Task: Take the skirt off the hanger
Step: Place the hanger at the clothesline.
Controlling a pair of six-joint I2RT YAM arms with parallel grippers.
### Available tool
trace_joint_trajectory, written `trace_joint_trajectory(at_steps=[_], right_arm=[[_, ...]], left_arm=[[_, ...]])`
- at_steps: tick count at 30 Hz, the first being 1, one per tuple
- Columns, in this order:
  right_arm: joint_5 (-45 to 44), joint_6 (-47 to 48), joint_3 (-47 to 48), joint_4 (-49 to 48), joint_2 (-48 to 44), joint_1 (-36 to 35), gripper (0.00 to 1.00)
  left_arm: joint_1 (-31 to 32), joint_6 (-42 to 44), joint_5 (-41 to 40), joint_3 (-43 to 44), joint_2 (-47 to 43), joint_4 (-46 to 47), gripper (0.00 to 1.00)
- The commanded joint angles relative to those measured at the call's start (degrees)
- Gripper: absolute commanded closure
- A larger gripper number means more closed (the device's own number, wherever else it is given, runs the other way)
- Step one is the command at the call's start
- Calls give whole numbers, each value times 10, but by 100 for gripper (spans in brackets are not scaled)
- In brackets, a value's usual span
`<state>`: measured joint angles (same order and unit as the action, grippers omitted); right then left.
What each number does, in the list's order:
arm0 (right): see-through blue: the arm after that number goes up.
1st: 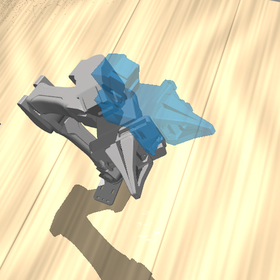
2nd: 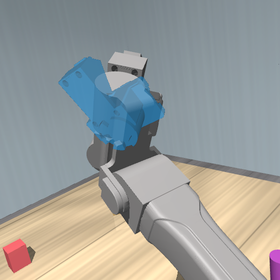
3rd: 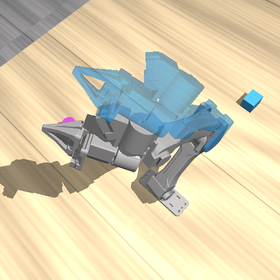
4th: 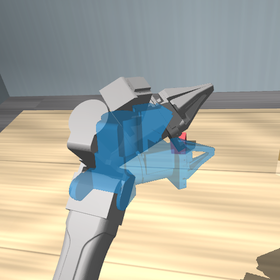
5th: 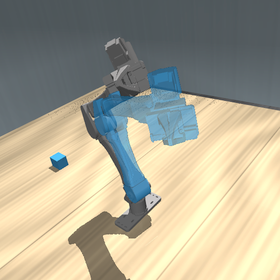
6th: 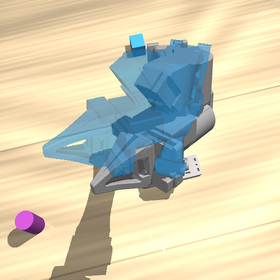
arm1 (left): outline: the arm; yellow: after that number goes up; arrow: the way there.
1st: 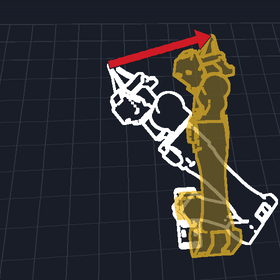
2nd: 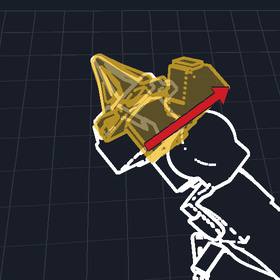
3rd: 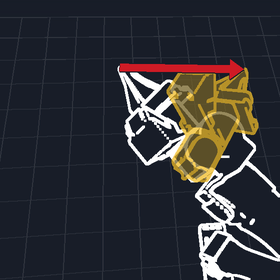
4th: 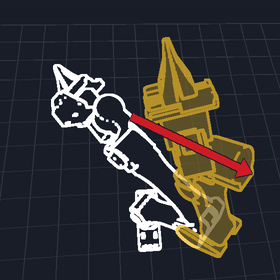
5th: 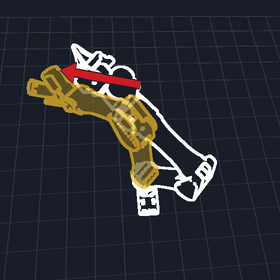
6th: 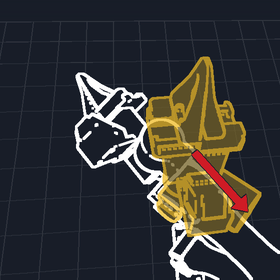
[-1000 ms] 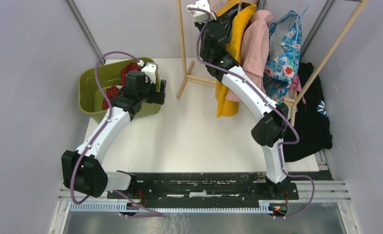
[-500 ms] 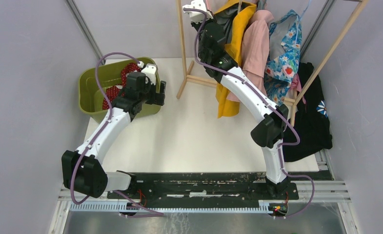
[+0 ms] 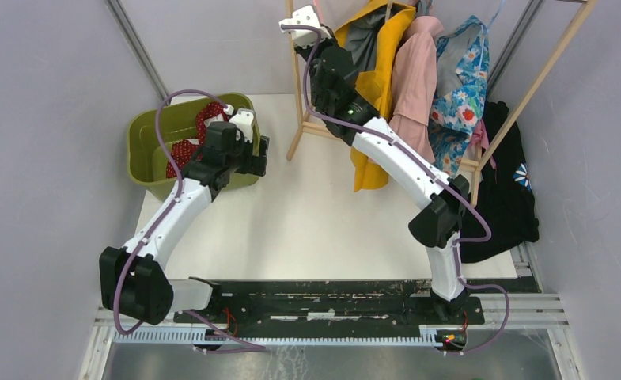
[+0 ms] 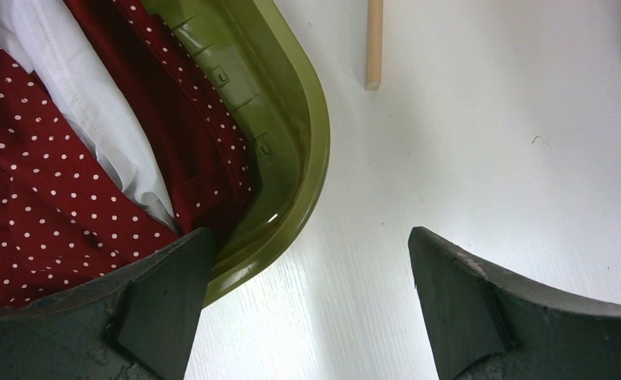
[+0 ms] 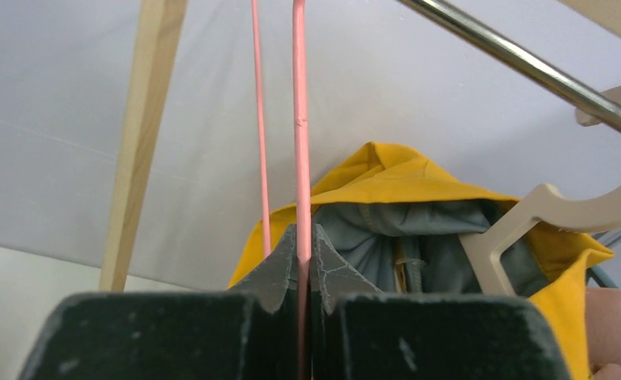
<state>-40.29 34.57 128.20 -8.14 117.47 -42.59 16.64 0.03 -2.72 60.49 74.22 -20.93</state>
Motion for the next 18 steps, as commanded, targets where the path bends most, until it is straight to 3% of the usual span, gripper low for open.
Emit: trace_joint_trajectory(at_steps=[1,18], right_arm=[[-1,-4,-15,-27,-32,-5,99],[-45,25,20,-44,20,32,99]], left_arm=[[5,23,-2,-3,-22,24,1],[12,30,-7,-15,-28,19,1]])
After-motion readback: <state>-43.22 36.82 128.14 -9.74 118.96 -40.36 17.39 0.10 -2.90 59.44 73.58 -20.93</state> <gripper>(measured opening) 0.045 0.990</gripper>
